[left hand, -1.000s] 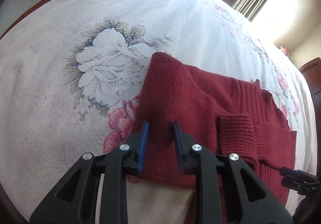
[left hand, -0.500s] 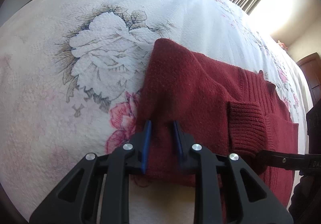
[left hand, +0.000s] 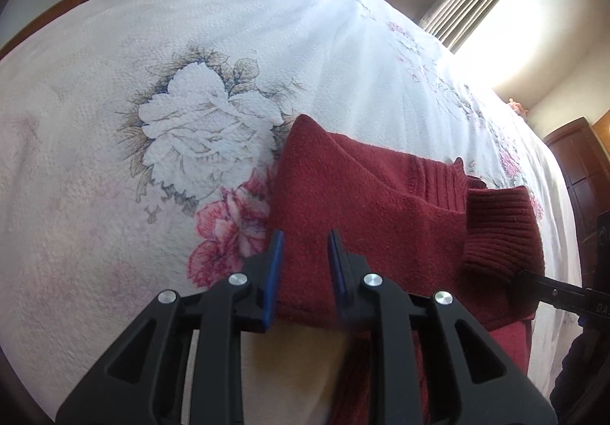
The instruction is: Fold small clothes
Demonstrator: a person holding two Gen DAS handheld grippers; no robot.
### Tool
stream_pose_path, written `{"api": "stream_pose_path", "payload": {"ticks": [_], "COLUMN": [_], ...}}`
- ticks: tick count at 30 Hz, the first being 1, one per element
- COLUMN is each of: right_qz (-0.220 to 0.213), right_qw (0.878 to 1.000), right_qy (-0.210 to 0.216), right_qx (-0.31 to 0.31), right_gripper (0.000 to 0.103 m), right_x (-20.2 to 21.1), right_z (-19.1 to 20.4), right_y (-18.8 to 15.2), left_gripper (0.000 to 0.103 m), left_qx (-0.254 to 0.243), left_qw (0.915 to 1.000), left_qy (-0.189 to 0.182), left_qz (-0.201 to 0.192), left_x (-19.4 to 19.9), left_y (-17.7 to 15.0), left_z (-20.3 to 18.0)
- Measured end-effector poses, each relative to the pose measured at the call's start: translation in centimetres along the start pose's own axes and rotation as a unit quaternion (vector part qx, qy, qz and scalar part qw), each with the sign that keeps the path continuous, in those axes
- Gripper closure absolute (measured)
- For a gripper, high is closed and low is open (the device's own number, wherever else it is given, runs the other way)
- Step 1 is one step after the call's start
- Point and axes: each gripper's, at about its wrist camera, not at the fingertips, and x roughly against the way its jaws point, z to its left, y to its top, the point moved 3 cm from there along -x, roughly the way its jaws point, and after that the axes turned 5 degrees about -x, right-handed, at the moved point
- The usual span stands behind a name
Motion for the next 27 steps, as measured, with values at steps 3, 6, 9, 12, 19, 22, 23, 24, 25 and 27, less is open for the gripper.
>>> {"api": "stream_pose_path", "payload": {"ticks": [3,6,9,12,19,22,23,24,25,27], "right_qz": [-0.028,-0.043,-0.042,-0.029,-0.01,0.003,0.006,0.006,0.005,-0.004], "right_qw": [1.0,0.999,0.997,0.995,0.992,0.989,0.989,0.989,0.989,0.987], "right_qy": [-0.012,-0.027,-0.052,-0.068,-0.094,-0.109,-0.109,-0.11,-0.113,-0.137], "right_qx": [0.0,-0.009,-0.036,-0.061,-0.089,-0.095,-0.098,-0.099,-0.098,-0.082], "right_gripper": [0.089,0.089,0.089,0.089,0.089,0.086,0.085,0.083,0.078,0.066], "right_x": [2.9,5.0,5.0,3.9,1.3,0.3,0.0,0.0,0.3,1.3], "right_z": [-1.5,-4.3,-7.3,-10.4,-14.4,-15.6,-15.9,-16.1,-16.1,-15.4], "right_y": [0.3,0.0,-0.2,-0.7,-1.9,-2.5,-2.7,-2.8,-2.9,-3.0], "left_gripper": [0.081,0.081,0.081,0.081,0.082,0.082,0.082,0.082,0.082,0.082], "left_qx": [-0.03,-0.056,-0.07,-0.069,-0.065,-0.07,-0.071,-0.071,-0.071,-0.074], "left_qw": [0.9995,0.9984,0.9975,0.9973,0.9959,0.9952,0.9952,0.9952,0.9951,0.9949], "left_qy": [-0.006,-0.012,-0.009,-0.002,0.023,0.029,0.03,0.03,0.029,0.028], "left_qz": [-0.004,-0.004,0.007,0.026,0.059,0.061,0.061,0.061,0.062,0.063], "left_x": [-0.2,-0.6,-1.9,-3.6,-6.8,-7.3,-7.4,-7.4,-7.4,-7.0], "left_y": [0.1,-0.2,-0.8,-1.6,-2.8,-3.0,-3.0,-2.9,-2.9,-2.7], "left_z": [-3.0,-5.5,-7.3,-7.9,-7.1,-7.0,-7.0,-7.0,-7.0,-7.1]}}
